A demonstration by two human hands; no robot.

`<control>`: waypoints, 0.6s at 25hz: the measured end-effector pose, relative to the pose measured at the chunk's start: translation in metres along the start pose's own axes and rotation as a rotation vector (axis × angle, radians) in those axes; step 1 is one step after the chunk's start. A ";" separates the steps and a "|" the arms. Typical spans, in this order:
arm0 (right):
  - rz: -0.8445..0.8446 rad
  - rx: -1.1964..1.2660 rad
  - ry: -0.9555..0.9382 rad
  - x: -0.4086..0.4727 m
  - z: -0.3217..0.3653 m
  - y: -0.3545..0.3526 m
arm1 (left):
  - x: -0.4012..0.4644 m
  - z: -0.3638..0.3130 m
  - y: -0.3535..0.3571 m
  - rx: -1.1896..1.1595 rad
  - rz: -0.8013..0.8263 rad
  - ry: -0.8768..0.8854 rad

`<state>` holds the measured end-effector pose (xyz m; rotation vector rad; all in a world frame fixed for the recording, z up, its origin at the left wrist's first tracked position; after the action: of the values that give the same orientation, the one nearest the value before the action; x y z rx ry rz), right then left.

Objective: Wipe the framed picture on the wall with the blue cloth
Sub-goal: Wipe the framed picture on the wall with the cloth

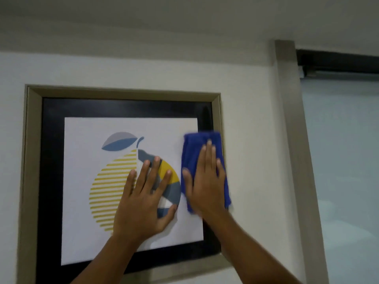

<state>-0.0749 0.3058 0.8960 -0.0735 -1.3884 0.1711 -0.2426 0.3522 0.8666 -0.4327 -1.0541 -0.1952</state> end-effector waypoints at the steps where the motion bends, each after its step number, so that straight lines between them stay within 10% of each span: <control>1: -0.031 0.023 0.014 0.045 0.006 -0.006 | -0.001 0.000 0.002 -0.003 0.005 0.002; 5: -0.149 -0.013 0.083 0.089 0.021 -0.007 | -0.004 0.001 0.001 -0.005 0.014 -0.002; 11: -0.043 0.039 0.127 -0.152 -0.012 0.016 | -0.005 -0.002 -0.002 -0.009 0.022 0.002; 15: -0.004 -0.067 0.036 -0.096 -0.016 0.006 | -0.004 0.000 0.000 -0.001 0.024 0.009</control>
<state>-0.0760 0.2964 0.7989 -0.1290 -1.3579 0.1189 -0.2445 0.3518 0.8626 -0.4446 -1.0397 -0.1760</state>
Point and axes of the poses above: each hand's wrist, its own x-axis towards the middle knuckle, its own y-axis out of the palm, z = x × y, the point moved 2 cm from there along x, towards the middle knuckle, and after that the axes turned 1 degree about y, right-handed, at the moved point
